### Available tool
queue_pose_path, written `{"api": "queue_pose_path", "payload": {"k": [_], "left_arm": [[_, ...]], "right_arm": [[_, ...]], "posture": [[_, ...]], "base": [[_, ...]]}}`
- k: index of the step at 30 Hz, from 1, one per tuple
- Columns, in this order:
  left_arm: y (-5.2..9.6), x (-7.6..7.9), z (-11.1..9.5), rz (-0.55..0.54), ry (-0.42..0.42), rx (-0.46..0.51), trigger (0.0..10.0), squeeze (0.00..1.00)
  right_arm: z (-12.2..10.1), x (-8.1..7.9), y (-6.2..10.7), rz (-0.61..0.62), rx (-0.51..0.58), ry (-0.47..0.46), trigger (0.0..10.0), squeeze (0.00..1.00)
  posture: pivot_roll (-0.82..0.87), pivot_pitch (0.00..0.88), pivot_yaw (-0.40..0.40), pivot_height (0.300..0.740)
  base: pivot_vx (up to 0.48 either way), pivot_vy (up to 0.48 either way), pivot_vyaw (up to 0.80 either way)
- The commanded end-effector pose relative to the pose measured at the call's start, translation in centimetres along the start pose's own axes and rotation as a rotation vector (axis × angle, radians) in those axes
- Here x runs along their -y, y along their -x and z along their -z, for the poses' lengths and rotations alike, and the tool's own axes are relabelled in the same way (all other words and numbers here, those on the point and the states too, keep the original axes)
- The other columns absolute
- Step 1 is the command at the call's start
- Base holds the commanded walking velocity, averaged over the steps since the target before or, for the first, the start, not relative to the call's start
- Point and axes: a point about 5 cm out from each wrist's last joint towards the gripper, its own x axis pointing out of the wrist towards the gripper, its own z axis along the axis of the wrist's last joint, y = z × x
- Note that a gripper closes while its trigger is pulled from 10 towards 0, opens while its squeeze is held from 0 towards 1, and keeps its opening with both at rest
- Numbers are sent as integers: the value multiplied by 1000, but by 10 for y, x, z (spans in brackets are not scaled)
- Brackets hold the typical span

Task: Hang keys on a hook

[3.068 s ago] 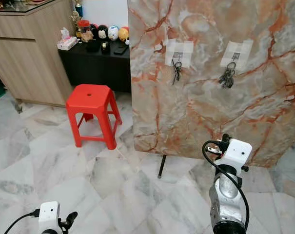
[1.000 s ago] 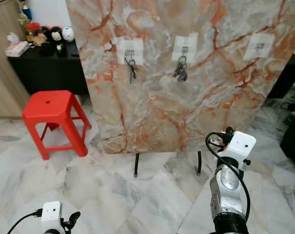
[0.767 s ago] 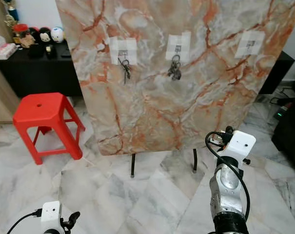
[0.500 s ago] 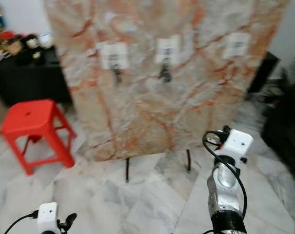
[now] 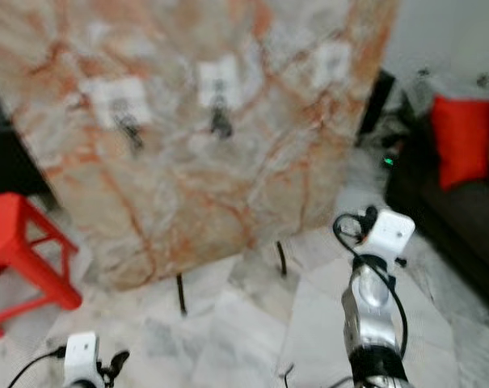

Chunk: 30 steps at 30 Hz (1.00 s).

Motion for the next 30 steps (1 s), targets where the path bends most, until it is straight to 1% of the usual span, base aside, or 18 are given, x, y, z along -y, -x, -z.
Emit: {"api": "queue_pose_path", "payload": {"k": [1, 3, 13, 30], "left_arm": [[1, -1, 2, 1, -1, -14, 10000, 0], [1, -1, 2, 2, 0, -14, 10000, 0], [0, 0, 1, 3, 8, -5, 10000, 0], [1, 0, 3, 16, 16, -11, 10000, 0]], "right_arm": [[-2, 2, -1, 12, 10, -4, 10000, 0], [-4, 3, -1, 10, 27, -4, 10000, 0], [-6, 2, -2, 9, 35, -6, 10000, 0], [-10, 1, -6, 12, 47, -7, 10000, 0]], "posture": [[-7, 0, -49, 740], [-9, 0, -49, 740], [-18, 0, -47, 740], [-27, 0, -38, 740]], "base": [[0, 0, 0], [0, 0, 0], [0, 0, 0], [297, 0, 0]]}}
